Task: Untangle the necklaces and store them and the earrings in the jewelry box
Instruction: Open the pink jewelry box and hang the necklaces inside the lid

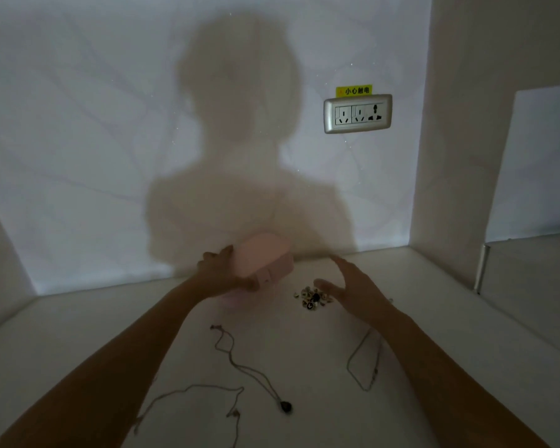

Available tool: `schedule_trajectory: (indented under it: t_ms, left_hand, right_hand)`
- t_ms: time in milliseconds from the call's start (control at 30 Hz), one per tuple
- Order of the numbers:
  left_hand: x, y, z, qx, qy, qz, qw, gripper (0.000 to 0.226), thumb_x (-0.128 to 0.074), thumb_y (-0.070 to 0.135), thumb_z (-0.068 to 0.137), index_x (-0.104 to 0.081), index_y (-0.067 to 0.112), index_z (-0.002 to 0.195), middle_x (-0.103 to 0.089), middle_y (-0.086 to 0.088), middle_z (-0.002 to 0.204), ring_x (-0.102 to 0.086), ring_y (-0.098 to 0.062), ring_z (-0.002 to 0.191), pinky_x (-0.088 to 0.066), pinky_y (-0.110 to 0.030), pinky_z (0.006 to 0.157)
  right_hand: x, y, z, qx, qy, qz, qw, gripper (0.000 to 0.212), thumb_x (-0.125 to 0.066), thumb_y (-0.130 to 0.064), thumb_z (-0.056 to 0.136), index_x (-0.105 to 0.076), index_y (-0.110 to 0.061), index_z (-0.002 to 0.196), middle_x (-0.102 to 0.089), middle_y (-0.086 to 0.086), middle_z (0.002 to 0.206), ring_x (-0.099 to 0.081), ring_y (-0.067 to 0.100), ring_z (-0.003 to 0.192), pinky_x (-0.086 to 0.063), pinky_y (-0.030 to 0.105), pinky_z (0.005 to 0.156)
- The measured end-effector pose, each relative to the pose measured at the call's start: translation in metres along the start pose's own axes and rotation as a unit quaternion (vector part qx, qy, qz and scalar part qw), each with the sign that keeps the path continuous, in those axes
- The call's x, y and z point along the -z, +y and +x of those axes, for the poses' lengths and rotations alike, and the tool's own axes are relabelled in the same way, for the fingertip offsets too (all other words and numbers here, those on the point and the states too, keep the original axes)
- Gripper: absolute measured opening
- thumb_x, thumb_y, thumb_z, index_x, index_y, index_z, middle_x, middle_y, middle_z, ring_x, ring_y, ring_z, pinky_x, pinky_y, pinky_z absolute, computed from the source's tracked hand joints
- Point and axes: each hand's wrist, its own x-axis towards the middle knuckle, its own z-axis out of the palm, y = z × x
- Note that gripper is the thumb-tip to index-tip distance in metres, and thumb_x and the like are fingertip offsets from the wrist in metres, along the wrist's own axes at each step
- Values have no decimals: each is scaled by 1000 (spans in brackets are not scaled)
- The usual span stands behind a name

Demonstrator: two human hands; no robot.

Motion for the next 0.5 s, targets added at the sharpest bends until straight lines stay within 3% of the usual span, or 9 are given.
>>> schedule_trajectory:
  t_ms: [133,267,367,500]
  left_hand:
    - [23,19,-48,-48,-16,14,999,123,-78,66,48,-18,23,146,-37,-12,134,-44,-31,114,-46,-41,95]
    - [23,40,-109,-79,-63,-51,994,104,-83,46,61,-27,21,145,-41,-5,137,-46,-23,112,-45,-33,92]
    - [17,47,-140,-65,-138,-137,979,108,-85,44,52,-31,25,143,-43,0,136,-50,-19,110,-49,-35,90]
    - [7,54,-167,-83,-229,-192,951,114,-82,47,38,-36,26,141,-54,0,125,-60,-20,103,-54,-41,89]
  right_hand:
    - [17,-37,-35,96,58,78,991,105,-74,-54,69,-7,-38,149,-12,-18,154,-15,-5,135,-17,22,105]
    - [35,-69,-80,250,74,-66,963,95,-69,-61,69,-11,-50,144,-4,-27,153,4,-5,142,-3,22,110]
    - [45,-81,-108,298,6,-159,941,81,-55,-70,70,-24,-47,142,-24,-19,151,-11,-7,137,4,17,113]
    - [57,-85,-144,334,1,-203,921,62,-36,-70,82,-47,-38,134,-52,-13,135,-41,-1,122,-18,25,110]
